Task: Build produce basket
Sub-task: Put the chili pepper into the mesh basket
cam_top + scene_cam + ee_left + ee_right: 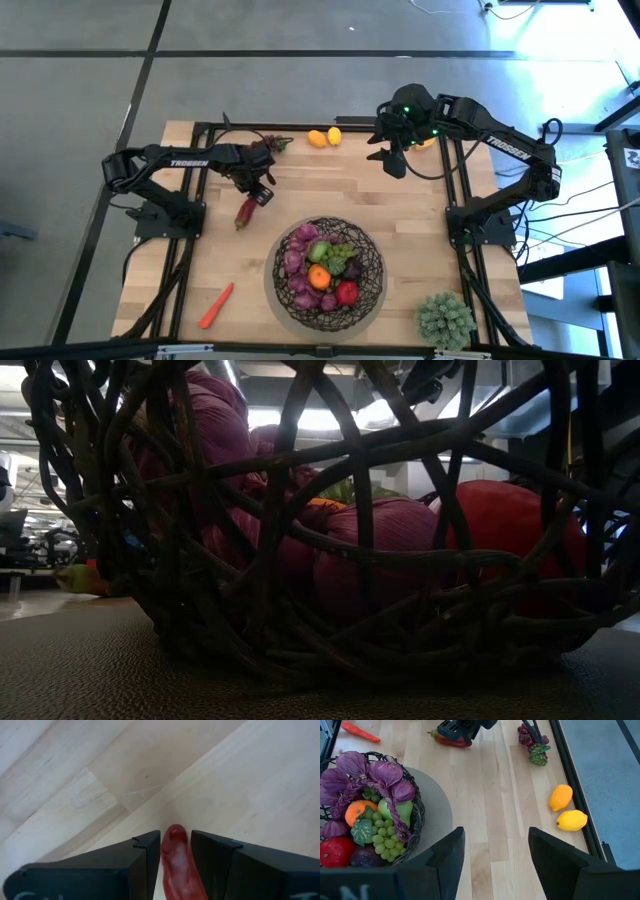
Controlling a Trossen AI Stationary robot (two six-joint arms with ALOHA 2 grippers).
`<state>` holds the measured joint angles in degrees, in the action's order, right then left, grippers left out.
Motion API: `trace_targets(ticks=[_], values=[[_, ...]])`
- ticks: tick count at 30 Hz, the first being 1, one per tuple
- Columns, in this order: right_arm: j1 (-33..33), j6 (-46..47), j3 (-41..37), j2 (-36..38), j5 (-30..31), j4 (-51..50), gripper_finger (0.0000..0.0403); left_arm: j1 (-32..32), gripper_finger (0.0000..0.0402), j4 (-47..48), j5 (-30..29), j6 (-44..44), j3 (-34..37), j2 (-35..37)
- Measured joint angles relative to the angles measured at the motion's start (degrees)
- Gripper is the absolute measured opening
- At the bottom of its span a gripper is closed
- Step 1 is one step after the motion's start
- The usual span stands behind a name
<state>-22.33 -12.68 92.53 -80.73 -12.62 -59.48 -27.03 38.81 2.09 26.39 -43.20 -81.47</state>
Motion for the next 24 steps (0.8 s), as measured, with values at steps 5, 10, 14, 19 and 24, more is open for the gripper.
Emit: trace_targets(ticks=[5,10,14,19,24], values=[[0.0,0.0,0.0,0.0,0.0,0.0,0.0211,0.3,0.0098,0.0,1.3,0.2,0.0,0.0],[0.0,0.0,0.0,0.0,0.0,0.0,0.0211,1.4,0.0098,0.0,-0.7,0.3,0.0,0.0],[0.0,0.0,0.0,0.0,0.0,0.0,0.0211,1.7,0.0098,0.0,-1.2,0.4,0.0,0.0],[0.0,0.0,0.0,0.0,0.0,0.0,0.0211,1.7,0.0098,0.0,-0.8,1.4,-0.1,-2.0],[0.0,0.0,0.0,0.0,0.0,0.0,0.0211,1.7,0.0098,-0.3,-0.8,0.2,-0.1,-6.4]])
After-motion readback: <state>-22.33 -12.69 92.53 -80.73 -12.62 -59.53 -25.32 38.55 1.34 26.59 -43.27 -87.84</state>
